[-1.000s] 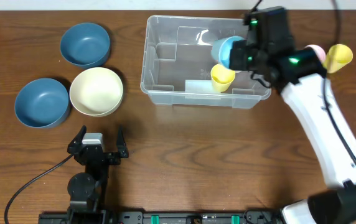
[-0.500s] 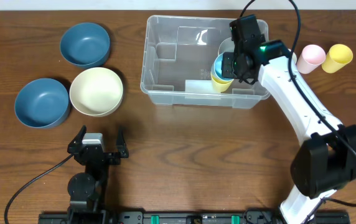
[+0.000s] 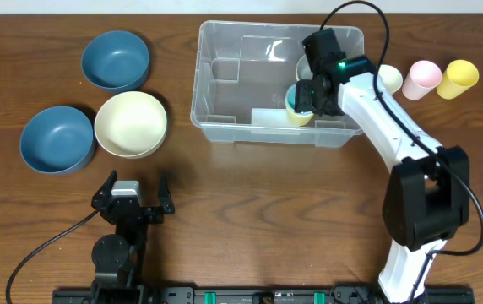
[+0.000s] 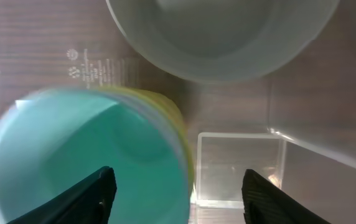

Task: Pack container
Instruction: 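Open the right gripper and withdraw toward the cream cup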

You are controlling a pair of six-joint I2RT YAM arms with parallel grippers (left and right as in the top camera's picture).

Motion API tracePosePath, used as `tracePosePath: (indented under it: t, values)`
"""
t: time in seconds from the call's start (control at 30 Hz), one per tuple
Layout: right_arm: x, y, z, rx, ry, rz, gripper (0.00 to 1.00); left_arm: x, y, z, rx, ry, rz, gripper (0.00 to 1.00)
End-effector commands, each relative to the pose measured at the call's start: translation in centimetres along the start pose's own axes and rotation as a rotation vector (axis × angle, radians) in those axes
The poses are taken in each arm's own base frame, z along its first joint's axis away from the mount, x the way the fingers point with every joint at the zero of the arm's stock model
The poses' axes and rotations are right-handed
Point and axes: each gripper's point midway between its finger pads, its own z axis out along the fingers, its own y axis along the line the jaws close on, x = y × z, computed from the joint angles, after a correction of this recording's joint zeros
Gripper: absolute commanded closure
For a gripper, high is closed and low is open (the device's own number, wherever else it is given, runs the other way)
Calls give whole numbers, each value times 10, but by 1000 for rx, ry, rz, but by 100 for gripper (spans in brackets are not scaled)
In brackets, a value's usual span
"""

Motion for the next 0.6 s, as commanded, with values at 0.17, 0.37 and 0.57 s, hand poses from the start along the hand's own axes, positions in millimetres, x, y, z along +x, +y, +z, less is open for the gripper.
tracePosePath:
  t: [0.17, 0.37, 0.57]
  values:
    - [-46, 3, -84, -55, -181, -15, 34, 18, 4, 1, -16, 51, 12, 2]
    - [-79, -33, -171, -79, -372, 78, 33, 18, 4, 1, -16, 51, 12, 2]
    - [-77, -122, -161, 36, -322, 312, 33, 18, 4, 1, -16, 51, 12, 2]
